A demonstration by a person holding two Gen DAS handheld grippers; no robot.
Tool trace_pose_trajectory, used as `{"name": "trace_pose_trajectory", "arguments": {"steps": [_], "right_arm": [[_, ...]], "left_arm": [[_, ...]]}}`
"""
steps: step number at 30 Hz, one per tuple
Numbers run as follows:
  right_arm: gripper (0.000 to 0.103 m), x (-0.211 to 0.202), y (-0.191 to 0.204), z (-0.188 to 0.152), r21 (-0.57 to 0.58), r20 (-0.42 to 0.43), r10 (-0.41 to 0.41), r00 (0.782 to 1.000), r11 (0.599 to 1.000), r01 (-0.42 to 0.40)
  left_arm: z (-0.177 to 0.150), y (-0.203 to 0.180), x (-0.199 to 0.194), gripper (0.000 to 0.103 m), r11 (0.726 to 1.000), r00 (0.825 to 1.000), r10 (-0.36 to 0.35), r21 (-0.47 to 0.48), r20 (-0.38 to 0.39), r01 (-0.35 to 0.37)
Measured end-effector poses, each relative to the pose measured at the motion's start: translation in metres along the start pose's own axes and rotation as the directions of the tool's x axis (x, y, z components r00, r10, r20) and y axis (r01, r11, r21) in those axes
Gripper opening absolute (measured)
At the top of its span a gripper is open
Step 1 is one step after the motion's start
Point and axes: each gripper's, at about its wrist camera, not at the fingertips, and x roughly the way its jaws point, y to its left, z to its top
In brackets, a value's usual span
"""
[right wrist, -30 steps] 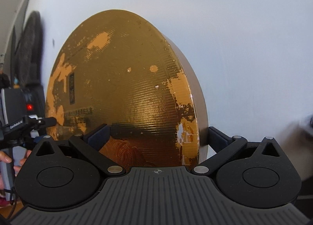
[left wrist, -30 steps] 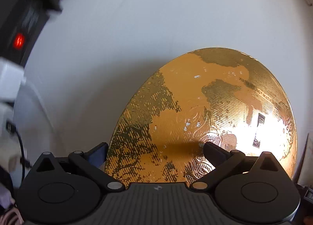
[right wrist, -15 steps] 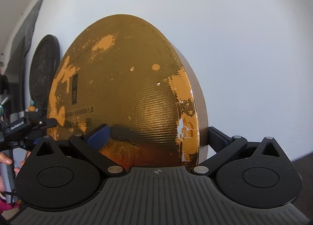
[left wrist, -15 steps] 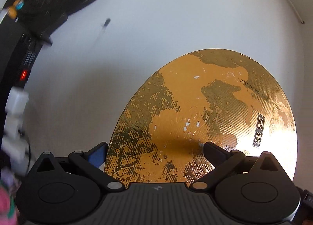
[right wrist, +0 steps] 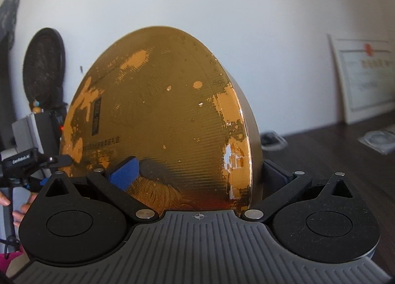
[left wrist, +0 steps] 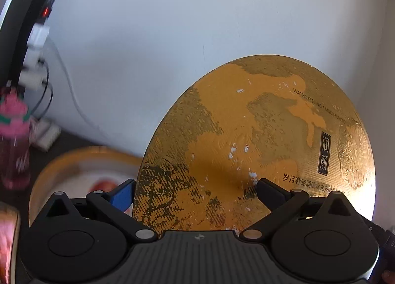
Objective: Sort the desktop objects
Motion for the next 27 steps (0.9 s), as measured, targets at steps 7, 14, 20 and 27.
{"name": "trace_pose_trajectory", "arguments": {"steps": [7, 14, 20, 27], "right_arm": [[0.103, -0.044, 0.000, -0.027, 0.016, -0.086, -0.054, 0.995, 0.998, 0.056], [0.103, -0.051, 0.015, -0.051, 0.040, -0.148, -0.047, 0.988, 0.998, 0.053], [0.103, -0.043, 0.023, -0.068, 0.071, -0.191, 0.002, 0.982, 0.997, 0.012], [0.103, -0.019, 0.041, -0.077, 0.073, -0.215, 0.079, 0.973, 0.995, -0.064]], "left_arm": [[-0.018, 0.014, -0.014, 0.102, 0.999, 0.995, 0.039, -0.025, -0.096, -0.041], [-0.038, 0.027, -0.036, 0.101, 0.992, 0.984, 0.113, -0.041, -0.140, -0.120], [-0.045, 0.040, -0.056, 0.101, 0.981, 0.971, 0.183, -0.039, -0.152, -0.191], [-0.029, 0.067, -0.074, 0.101, 0.960, 0.958, 0.267, -0.059, -0.104, -0.274]]}}
